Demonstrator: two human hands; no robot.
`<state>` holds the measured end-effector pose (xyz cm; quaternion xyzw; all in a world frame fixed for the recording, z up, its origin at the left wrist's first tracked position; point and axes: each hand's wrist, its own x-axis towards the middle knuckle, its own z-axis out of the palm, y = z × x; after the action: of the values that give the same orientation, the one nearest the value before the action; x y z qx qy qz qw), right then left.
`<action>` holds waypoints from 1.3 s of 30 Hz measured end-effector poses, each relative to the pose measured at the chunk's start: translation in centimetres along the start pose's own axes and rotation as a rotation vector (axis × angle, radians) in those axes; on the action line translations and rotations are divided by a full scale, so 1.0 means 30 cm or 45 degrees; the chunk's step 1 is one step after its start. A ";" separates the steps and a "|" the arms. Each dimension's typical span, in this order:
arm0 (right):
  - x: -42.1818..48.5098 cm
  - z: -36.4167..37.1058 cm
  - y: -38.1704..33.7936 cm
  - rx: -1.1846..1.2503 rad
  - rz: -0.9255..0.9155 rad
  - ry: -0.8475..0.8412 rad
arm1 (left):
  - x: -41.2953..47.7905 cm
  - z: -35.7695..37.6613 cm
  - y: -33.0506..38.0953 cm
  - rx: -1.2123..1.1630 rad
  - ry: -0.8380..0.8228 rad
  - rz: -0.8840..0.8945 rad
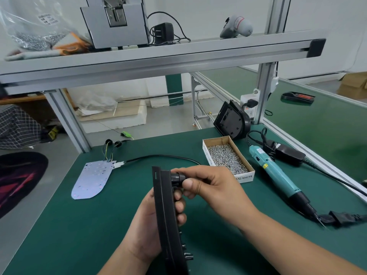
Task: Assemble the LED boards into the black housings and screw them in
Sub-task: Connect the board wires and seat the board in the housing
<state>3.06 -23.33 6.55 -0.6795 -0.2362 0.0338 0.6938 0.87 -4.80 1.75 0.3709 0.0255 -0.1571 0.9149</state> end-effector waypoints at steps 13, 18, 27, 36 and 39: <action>-0.015 0.025 -0.026 -0.098 -0.049 0.080 | -0.032 0.080 0.028 0.264 0.056 0.173; -0.018 0.016 -0.034 -0.332 -0.097 0.093 | -0.033 0.084 0.023 0.266 0.071 0.181; 0.001 -0.002 -0.032 -0.159 -0.020 -0.059 | -0.018 0.062 0.014 0.263 0.103 0.291; 0.030 -0.063 -0.024 -0.110 0.237 0.204 | -0.010 0.059 0.031 0.463 0.188 0.353; 0.024 -0.066 -0.011 -0.207 0.370 0.135 | -0.015 0.060 0.030 0.546 0.150 0.281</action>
<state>4.36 -24.92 7.14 -0.7612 -0.1006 0.0788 0.6358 0.59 -5.32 3.74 0.5657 0.0041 -0.0363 0.8238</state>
